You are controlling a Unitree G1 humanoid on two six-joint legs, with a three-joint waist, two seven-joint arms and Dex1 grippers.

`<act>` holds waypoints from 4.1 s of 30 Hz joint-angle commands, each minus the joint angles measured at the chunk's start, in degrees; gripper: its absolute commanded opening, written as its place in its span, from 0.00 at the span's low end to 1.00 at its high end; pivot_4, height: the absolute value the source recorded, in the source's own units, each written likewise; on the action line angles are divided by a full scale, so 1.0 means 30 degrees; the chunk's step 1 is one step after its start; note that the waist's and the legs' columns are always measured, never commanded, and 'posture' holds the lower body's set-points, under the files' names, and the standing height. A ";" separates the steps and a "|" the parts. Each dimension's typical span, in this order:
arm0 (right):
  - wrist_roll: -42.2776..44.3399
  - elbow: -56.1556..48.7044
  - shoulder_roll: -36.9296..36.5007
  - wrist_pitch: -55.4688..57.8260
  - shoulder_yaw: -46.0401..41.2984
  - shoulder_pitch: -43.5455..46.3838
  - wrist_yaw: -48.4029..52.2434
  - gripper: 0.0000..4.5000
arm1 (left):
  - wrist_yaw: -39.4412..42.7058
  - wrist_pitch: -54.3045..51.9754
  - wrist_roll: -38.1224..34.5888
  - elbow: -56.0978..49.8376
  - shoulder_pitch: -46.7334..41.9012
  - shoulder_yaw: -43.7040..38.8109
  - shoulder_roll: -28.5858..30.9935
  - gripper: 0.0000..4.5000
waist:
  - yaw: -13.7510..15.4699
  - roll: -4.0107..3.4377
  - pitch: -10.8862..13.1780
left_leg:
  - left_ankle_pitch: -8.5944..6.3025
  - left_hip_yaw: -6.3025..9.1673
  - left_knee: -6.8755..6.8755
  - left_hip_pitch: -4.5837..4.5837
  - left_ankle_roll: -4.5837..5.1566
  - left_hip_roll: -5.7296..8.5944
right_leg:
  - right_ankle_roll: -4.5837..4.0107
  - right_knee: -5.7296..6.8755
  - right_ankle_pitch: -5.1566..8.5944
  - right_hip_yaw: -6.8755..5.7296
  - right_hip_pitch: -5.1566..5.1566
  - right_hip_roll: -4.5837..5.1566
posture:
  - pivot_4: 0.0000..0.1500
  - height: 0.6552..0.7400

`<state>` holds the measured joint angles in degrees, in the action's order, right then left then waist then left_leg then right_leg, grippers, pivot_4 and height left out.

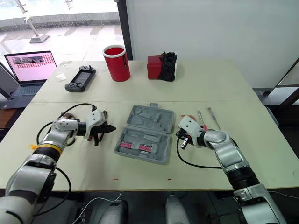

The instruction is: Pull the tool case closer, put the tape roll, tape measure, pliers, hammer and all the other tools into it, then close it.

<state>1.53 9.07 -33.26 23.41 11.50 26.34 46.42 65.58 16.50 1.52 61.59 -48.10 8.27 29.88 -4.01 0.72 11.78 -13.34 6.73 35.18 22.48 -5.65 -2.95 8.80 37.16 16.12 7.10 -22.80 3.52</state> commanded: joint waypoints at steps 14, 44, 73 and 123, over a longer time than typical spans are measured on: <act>-0.0925 0.1515 0.1651 -0.0529 0.0741 0.1144 -0.0554 0.01 | -0.3608 0.2440 0.3582 0.4107 -0.2789 0.1073 -0.1620 0.00 | -0.0014 0.0001 0.0000 | 0.0000 0.0008 -0.0006 0.0003 0.0000 0.0005 | 0.0004 0.0003 -0.0002 -0.0006 -0.0002 0.0001 | 1.00 1.00; -0.1332 0.1338 0.1774 -0.0071 0.1842 0.1632 0.2379 0.01 | 0.1396 0.1819 0.1500 0.1593 0.1151 -0.0480 -0.2103 0.00 | 0.0004 -0.0002 -0.0002 | 0.0000 0.0012 -0.0021 -0.0007 -0.0001 0.0004 | 0.0006 0.0007 0.0001 -0.0011 0.0005 0.0002 | 1.00 1.00; 0.0299 -0.6037 0.0668 0.5918 0.2854 -0.3099 0.3944 0.01 | 0.3190 -0.5135 -0.1222 -1.2682 0.9284 0.0620 0.0228 0.00 | -0.0002 0.0019 -0.0032 | 0.0000 0.0014 -0.0011 -0.0032 0.0000 0.0000 | 0.0004 0.0003 0.0012 -0.0010 0.0030 0.0004 | 1.00 1.00; 0.2278 -0.6771 -0.2099 0.6755 0.2506 -0.2873 0.4016 0.01 | 0.2145 -0.7581 -0.3410 -1.5834 1.1273 0.0602 0.1902 0.00 | 0.0053 0.0137 -0.0183 | -0.0002 0.0014 -0.0020 -0.0018 -0.0001 -0.0002 | -0.0062 -0.0047 0.0052 -0.0008 0.0021 0.0008 | 1.00 1.00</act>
<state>7.59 -9.34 -39.43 43.46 18.88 17.20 58.16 71.98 -5.68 -7.95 16.28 -15.12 9.49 35.84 -3.85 1.13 11.23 -13.35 6.77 35.12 22.45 -5.65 -2.96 8.62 37.01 16.28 7.08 -22.74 3.55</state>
